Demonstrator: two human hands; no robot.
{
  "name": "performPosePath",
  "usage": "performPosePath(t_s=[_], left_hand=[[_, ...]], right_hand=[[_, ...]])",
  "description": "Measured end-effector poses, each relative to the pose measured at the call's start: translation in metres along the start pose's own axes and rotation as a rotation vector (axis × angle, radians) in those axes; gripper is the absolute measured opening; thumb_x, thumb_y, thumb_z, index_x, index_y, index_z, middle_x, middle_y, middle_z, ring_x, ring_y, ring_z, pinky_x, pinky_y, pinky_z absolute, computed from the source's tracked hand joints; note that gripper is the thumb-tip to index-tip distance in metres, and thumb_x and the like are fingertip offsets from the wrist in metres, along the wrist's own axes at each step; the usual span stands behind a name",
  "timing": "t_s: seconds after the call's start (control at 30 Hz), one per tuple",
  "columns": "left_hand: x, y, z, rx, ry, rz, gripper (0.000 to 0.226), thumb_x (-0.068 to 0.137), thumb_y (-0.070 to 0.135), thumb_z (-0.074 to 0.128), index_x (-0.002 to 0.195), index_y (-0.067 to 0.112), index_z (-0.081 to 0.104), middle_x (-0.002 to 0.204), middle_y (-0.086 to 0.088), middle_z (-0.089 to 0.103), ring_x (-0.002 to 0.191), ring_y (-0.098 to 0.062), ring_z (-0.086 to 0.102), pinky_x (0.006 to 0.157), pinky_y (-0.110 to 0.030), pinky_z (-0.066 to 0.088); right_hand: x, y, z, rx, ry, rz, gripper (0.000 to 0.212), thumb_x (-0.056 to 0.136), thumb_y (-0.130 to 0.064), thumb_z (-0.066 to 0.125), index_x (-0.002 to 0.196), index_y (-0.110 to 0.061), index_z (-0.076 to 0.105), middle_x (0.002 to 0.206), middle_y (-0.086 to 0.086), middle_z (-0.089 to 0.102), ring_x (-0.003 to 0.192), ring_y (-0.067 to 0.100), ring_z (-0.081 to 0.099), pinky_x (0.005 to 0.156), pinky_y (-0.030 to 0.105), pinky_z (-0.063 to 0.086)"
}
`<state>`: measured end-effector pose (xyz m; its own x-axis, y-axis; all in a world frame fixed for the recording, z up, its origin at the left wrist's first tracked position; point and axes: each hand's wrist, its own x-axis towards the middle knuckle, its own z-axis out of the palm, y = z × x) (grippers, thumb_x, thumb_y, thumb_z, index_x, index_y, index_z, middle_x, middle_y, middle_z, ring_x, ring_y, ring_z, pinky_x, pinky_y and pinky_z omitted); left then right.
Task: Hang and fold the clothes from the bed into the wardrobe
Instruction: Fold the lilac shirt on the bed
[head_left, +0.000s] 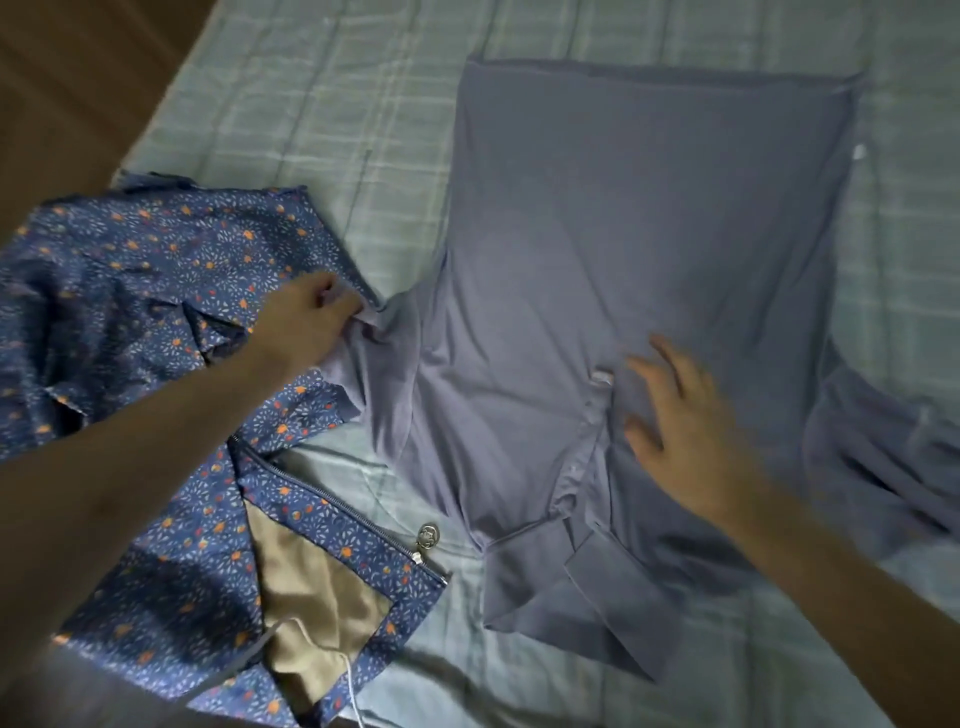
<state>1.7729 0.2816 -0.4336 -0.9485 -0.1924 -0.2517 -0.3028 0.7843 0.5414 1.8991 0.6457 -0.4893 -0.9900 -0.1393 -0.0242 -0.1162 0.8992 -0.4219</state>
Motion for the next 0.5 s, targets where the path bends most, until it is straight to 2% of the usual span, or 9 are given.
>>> performPosePath(t_s=[0.1, 0.17, 0.23, 0.27, 0.3, 0.37, 0.43, 0.5], left_hand=[[-0.027, 0.048, 0.019, -0.136, -0.158, 0.077, 0.021, 0.085, 0.030, 0.068, 0.093, 0.012, 0.065, 0.083, -0.007, 0.062, 0.074, -0.019, 0.056, 0.064, -0.034, 0.047], [-0.049, 0.079, 0.036, -0.363, -0.412, -0.006, 0.015, 0.092, 0.023, 0.064, 0.100, 0.011, 0.062, 0.088, -0.006, 0.057, 0.071, -0.012, 0.060, 0.054, -0.028, 0.052], [-0.064, 0.101, 0.053, -0.502, -0.706, -0.131, 0.016, 0.098, 0.027, 0.054, 0.101, 0.012, 0.060, 0.090, -0.006, 0.064, 0.072, -0.020, 0.071, 0.057, -0.028, 0.056], [-0.068, 0.105, 0.060, -0.496, -0.771, -0.146, 0.021, 0.099, 0.031, 0.051, 0.104, 0.014, 0.063, 0.092, -0.007, 0.070, 0.074, -0.026, 0.072, 0.060, -0.030, 0.057], [-0.066, 0.104, 0.068, -0.467, -0.753, -0.123, 0.022, 0.099, 0.032, 0.050, 0.104, 0.017, 0.066, 0.092, -0.006, 0.074, 0.073, -0.028, 0.071, 0.062, -0.031, 0.056], [-0.060, 0.094, 0.084, -0.381, -0.557, 0.045, 0.020, 0.098, 0.018, 0.052, 0.093, 0.024, 0.070, 0.083, -0.001, 0.073, 0.066, -0.020, 0.064, 0.063, -0.028, 0.050], [-0.050, 0.074, 0.099, -0.175, -0.379, 0.326, 0.029, 0.092, 0.003, 0.050, 0.088, 0.026, 0.067, 0.085, 0.003, 0.067, 0.073, -0.015, 0.060, 0.072, -0.019, 0.045], [-0.046, 0.060, 0.112, 0.073, -0.343, 0.664, 0.023, 0.085, 0.010, 0.046, 0.095, 0.020, 0.065, 0.098, -0.002, 0.061, 0.087, -0.024, 0.060, 0.080, -0.020, 0.041]], right_hand=[[-0.055, -0.002, 0.007, 0.087, -0.019, 0.034, 0.059, 0.078, -0.013, 0.070, 0.132, -0.016, 0.046, 0.148, 0.017, 0.035, 0.115, 0.042, 0.051, 0.096, 0.050, 0.046], [-0.079, 0.000, 0.011, 0.143, -0.022, 0.077, 0.058, 0.078, -0.016, 0.066, 0.132, -0.017, 0.046, 0.148, 0.015, 0.034, 0.118, 0.039, 0.050, 0.098, 0.048, 0.046], [-0.098, 0.004, 0.013, 0.191, -0.030, 0.127, 0.058, 0.080, -0.017, 0.066, 0.134, -0.018, 0.045, 0.149, 0.012, 0.032, 0.122, 0.038, 0.049, 0.100, 0.047, 0.046], [-0.106, 0.008, 0.013, 0.226, -0.038, 0.158, 0.060, 0.081, -0.015, 0.067, 0.135, -0.021, 0.043, 0.150, 0.009, 0.029, 0.122, 0.038, 0.051, 0.098, 0.047, 0.048], [-0.113, 0.014, 0.012, 0.262, -0.045, 0.196, 0.060, 0.082, -0.014, 0.067, 0.136, -0.023, 0.041, 0.152, 0.006, 0.026, 0.120, 0.036, 0.053, 0.095, 0.047, 0.051], [-0.121, 0.027, 0.008, 0.264, -0.047, 0.250, 0.054, 0.084, -0.014, 0.063, 0.134, -0.022, 0.043, 0.152, 0.006, 0.028, 0.116, 0.034, 0.055, 0.090, 0.047, 0.053], [-0.126, 0.041, 0.001, 0.210, -0.038, 0.271, 0.046, 0.083, -0.017, 0.058, 0.128, -0.014, 0.050, 0.146, 0.013, 0.039, 0.116, 0.035, 0.053, 0.093, 0.046, 0.050], [-0.126, 0.054, -0.008, 0.178, -0.020, 0.304, 0.041, 0.080, -0.018, 0.055, 0.120, -0.009, 0.057, 0.137, 0.015, 0.048, 0.114, 0.035, 0.053, 0.096, 0.041, 0.046]])
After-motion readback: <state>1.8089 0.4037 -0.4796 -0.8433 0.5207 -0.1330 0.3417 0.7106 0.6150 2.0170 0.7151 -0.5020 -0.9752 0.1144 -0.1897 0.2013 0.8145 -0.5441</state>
